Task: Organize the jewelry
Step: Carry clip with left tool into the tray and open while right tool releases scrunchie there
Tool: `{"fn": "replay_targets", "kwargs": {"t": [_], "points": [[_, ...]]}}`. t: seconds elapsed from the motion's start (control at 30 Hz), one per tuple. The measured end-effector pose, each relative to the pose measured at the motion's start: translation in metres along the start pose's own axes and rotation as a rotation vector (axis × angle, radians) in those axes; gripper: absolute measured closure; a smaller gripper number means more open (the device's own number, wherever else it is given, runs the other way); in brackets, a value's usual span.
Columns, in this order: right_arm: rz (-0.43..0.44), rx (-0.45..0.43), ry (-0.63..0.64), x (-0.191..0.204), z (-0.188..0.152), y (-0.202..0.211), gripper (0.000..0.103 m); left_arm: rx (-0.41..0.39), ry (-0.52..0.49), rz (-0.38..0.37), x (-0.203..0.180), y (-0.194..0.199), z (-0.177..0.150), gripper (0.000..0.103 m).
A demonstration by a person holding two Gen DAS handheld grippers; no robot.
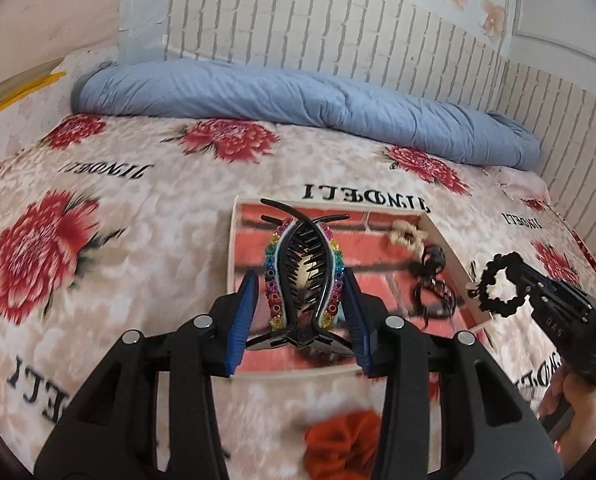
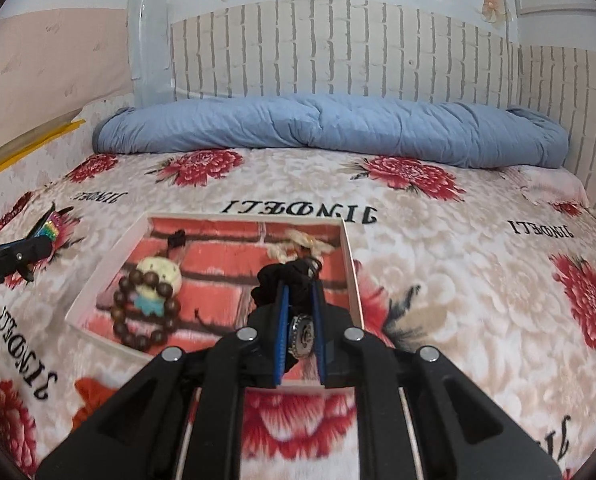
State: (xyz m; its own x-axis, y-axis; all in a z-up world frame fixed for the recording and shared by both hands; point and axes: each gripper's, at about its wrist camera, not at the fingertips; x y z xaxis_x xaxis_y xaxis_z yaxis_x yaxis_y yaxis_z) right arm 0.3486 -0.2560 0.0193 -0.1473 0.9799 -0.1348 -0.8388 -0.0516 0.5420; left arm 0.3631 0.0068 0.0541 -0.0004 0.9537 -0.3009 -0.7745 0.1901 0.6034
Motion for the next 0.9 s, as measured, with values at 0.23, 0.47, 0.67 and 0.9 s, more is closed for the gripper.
{"fn": "replay_targets", "kwargs": {"t": [0.23, 0.47, 0.67, 0.9], "points": [[0.011, 0.023, -0.004, 0.005, -0.002, -0.042, 0.091, 0.042, -0.007, 0.003, 0.001, -0.052, -0.002, 0.062], [0.006, 0.084, 0.016, 0.009, -0.016, -0.076, 0.091, 0.085, -0.028, 0.031, 0.013, -0.089, -0.011, 0.062], [-0.003, 0.104, 0.005, 0.005, -0.024, -0.088, 0.091, 0.107, -0.04, 0.047, 0.017, -0.104, -0.016, 0.062], [-0.013, 0.117, -0.025, -0.003, -0.029, -0.099, 0.091, 0.127, -0.043, 0.062, 0.023, -0.116, -0.018, 0.062]]}}
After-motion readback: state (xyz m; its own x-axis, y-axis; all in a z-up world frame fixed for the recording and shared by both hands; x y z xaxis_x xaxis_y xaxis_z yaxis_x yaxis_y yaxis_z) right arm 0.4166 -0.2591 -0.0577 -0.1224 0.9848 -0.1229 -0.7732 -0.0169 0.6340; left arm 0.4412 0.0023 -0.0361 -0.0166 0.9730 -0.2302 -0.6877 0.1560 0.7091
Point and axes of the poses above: each gripper's, at about its wrist camera, not at the fingertips, and y roughly against the way its jaws point, x to its left, z to its top, and after that the axes turned 11 degrees about y, right-handed
